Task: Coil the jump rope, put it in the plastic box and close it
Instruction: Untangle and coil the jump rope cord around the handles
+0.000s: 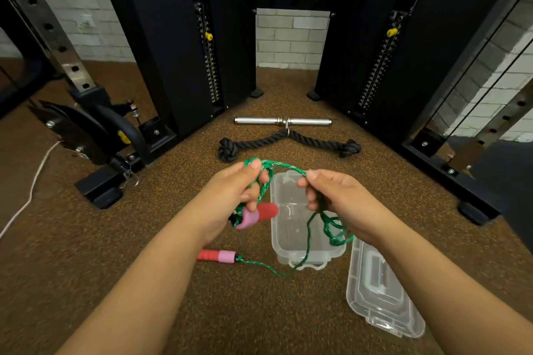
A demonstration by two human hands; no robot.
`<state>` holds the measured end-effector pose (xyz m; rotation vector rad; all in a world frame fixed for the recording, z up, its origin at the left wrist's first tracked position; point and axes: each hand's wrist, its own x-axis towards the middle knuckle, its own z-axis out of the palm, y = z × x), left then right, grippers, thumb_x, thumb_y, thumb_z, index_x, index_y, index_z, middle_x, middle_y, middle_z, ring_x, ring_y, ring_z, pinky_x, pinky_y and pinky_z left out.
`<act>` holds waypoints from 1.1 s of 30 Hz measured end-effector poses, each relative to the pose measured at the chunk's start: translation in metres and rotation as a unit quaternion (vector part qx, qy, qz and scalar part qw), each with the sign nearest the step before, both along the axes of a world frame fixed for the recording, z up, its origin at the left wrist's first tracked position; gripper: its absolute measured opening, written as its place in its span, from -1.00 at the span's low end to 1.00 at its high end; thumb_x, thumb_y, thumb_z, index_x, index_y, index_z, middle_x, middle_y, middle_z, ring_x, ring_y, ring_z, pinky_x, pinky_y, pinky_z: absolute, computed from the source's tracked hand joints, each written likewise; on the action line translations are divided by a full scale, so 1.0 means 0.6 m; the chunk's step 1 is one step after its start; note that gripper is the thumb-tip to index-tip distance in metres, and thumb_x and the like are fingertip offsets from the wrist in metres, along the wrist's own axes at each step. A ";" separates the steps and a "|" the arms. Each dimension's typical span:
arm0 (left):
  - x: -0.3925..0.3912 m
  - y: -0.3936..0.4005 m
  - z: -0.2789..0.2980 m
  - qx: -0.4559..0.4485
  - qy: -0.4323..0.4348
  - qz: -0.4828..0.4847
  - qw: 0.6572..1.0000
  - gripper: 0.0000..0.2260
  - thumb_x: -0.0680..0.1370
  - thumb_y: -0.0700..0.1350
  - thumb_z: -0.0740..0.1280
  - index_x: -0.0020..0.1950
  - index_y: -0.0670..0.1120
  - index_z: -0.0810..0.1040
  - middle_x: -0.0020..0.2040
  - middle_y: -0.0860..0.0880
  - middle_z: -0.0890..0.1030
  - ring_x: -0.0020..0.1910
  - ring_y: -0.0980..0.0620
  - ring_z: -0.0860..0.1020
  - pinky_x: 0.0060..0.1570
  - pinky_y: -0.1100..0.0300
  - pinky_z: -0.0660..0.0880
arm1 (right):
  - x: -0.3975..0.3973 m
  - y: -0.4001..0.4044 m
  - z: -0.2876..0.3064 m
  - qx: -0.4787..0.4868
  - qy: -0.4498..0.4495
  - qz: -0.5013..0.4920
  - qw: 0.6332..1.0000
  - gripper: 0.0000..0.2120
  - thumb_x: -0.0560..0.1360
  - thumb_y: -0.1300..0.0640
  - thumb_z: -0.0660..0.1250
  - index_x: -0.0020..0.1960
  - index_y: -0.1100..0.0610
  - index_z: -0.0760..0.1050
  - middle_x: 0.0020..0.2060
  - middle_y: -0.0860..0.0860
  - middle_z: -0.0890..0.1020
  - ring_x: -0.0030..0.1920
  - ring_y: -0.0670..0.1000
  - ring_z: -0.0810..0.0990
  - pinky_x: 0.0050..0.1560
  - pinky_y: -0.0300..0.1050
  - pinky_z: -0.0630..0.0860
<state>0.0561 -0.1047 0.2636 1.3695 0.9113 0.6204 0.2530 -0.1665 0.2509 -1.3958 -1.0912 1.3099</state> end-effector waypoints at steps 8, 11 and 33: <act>-0.004 0.006 0.004 -0.044 -0.055 0.049 0.996 -0.70 0.62 0.06 0.12 -0.22 -0.07 0.43 -0.54 0.08 0.24 -0.49 0.07 0.34 -0.29 0.13 0.28 | 0.000 -0.002 -0.012 0.000 -0.090 -0.019 0.996 -0.66 0.56 -0.06 0.20 -0.24 0.10 0.57 -0.56 -0.06 0.36 -0.49 -0.07 0.36 -0.08 -0.02 0.47; -0.003 0.001 0.007 -0.096 -0.107 0.067 0.987 -0.68 0.62 0.05 0.11 -0.25 -0.06 0.42 -0.53 0.06 0.20 -0.50 0.07 0.31 -0.27 0.15 0.28 | -0.003 0.000 -0.012 0.013 -0.103 -0.011 0.995 -0.73 0.60 0.07 0.16 -0.09 0.10 0.60 -0.46 -0.03 0.41 -0.42 -0.10 0.40 -0.20 -0.23 0.49; -0.007 -0.020 -0.001 0.091 0.180 -0.088 0.975 -0.59 0.49 0.36 0.08 -0.06 0.09 0.51 -0.09 0.01 0.56 -0.09 -0.03 0.54 -0.24 0.24 0.43 | -0.035 -0.005 0.021 0.083 -0.121 0.023 0.989 -0.70 0.57 0.00 0.17 -0.29 0.01 0.51 -0.51 -0.14 0.47 -0.41 -0.06 0.42 -0.30 -0.21 0.43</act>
